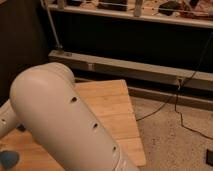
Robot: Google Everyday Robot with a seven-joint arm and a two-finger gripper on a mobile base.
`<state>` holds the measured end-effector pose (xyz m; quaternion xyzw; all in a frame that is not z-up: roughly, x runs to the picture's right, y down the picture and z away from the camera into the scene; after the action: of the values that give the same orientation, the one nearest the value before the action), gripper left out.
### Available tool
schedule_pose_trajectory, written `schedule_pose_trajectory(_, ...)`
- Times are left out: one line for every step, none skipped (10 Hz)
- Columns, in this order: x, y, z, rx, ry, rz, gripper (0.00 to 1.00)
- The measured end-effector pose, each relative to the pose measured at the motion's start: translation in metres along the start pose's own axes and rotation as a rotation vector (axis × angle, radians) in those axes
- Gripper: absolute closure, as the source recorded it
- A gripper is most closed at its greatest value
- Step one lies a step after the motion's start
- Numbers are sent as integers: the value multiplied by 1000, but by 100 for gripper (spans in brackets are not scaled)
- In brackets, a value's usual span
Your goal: Place the ceramic cup over the eraser
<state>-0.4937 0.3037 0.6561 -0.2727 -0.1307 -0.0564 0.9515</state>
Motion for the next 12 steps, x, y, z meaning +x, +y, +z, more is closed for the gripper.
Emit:
schedule_pose_trajectory(5,-3,4,4,4,-3,35)
schedule_pose_trajectory(7,-5,4,6,6,-3,35)
schedule_pose_trajectory(9,-7,5,6,6,-5,35)
schedule_pose_trajectory(10,-8,6,5,6,-6,35)
schedule_pose_trajectory(11,-7,8,-8,7,-7,35)
schedule_pose_trajectory(10,-7,10,-16,7,-10,35)
schedule_pose_trajectory(10,-8,12,-22,8,-12,35)
schedule_pose_trajectory(9,-11,15,-32,12,-13,35)
schedule_pose_trajectory(8,-15,17,-35,13,-15,35)
schedule_pose_trajectory(7,-17,20,-38,16,-19,35)
schedule_pose_trajectory(5,-19,24,-48,20,-23,35)
schedule_pose_trajectory(4,-19,27,-56,23,-26,35)
